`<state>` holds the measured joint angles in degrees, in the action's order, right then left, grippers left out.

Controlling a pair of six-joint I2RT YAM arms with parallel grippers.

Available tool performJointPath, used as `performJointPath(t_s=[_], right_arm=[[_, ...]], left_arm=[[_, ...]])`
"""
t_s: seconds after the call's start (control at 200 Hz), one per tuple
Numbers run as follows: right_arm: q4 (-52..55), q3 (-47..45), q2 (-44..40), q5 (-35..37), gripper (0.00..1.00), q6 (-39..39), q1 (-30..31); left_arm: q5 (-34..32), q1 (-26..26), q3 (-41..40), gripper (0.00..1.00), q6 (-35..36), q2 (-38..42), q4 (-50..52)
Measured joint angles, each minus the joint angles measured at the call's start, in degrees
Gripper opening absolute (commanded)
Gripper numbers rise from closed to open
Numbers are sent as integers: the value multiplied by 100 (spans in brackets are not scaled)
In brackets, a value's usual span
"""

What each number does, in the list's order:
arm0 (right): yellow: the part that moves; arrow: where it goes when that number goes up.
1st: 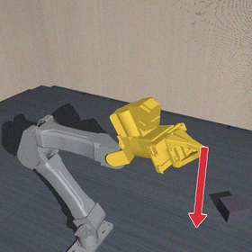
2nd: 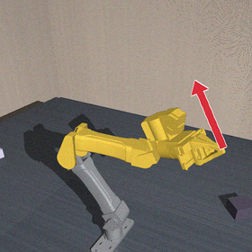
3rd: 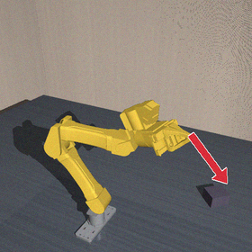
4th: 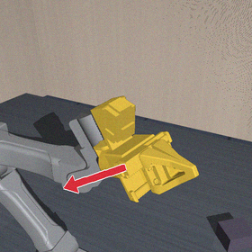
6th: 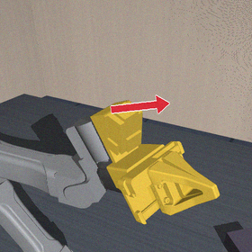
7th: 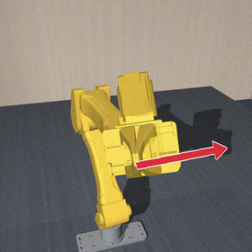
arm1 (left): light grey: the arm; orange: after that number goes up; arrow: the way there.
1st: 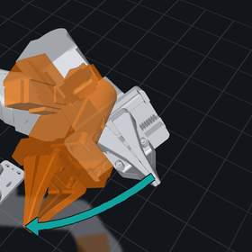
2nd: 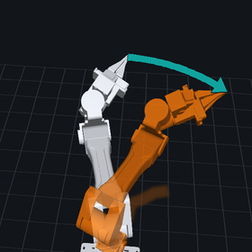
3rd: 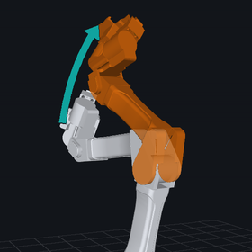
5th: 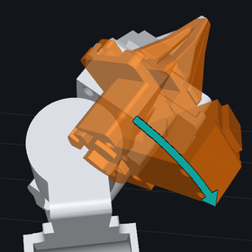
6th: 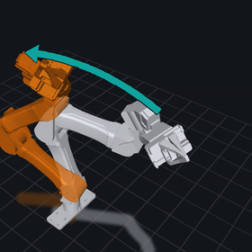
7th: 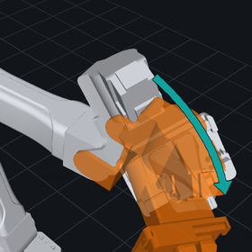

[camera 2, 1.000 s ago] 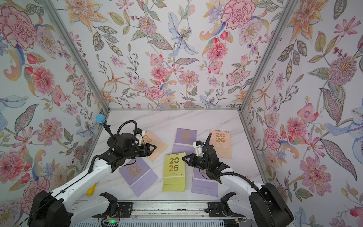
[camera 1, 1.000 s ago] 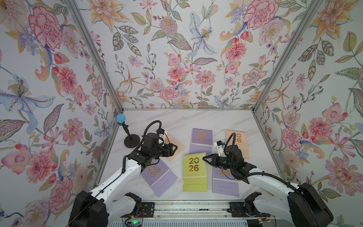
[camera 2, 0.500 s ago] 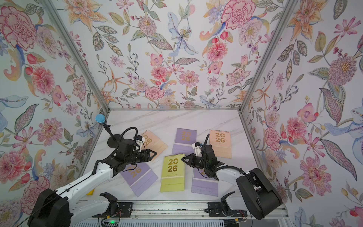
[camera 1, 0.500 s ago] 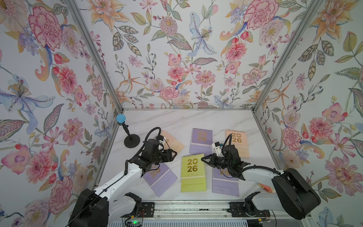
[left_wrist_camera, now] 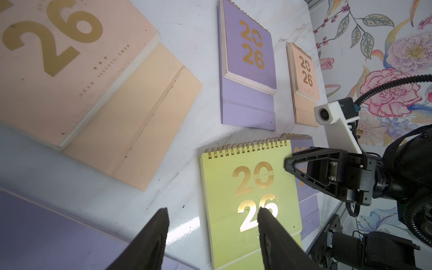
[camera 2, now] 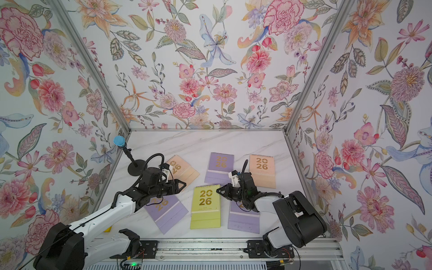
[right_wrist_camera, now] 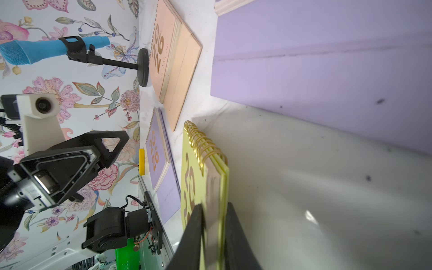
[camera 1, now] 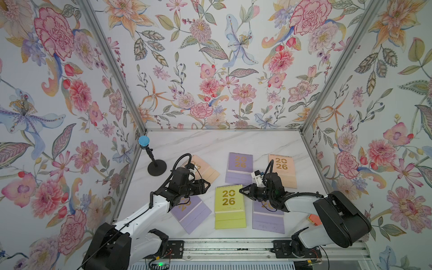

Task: Stack the calendars
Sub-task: Place the calendar at the center of the board, then pick up the calendar at the center of the board.

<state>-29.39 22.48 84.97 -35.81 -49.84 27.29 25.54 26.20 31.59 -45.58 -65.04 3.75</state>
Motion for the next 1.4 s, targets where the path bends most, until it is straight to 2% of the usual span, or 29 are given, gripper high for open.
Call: performJointPath(t_s=[0.305,0.64,0.801,0.981,1.186,1.396], right_arm=[[177,0,131,92,33,225,0],[487,157,131,243,59,389,0],[772,282,52,385,63,444,0],[1377,404,-522,678,69,485,-22],[2024,743,-1121,909,75,557,-455],[2549,1086,-1128,946,81,730,-1058]], left_arm=[[0,0,-11,64,-35,0,-4],[0,0,-13,64,-35,0,-2],[0,0,-13,65,-35,-4,-2],[-2,0,11,64,-63,-199,-28],[-4,0,295,56,-199,-767,-304],[-2,0,883,45,-293,-1633,-706]])
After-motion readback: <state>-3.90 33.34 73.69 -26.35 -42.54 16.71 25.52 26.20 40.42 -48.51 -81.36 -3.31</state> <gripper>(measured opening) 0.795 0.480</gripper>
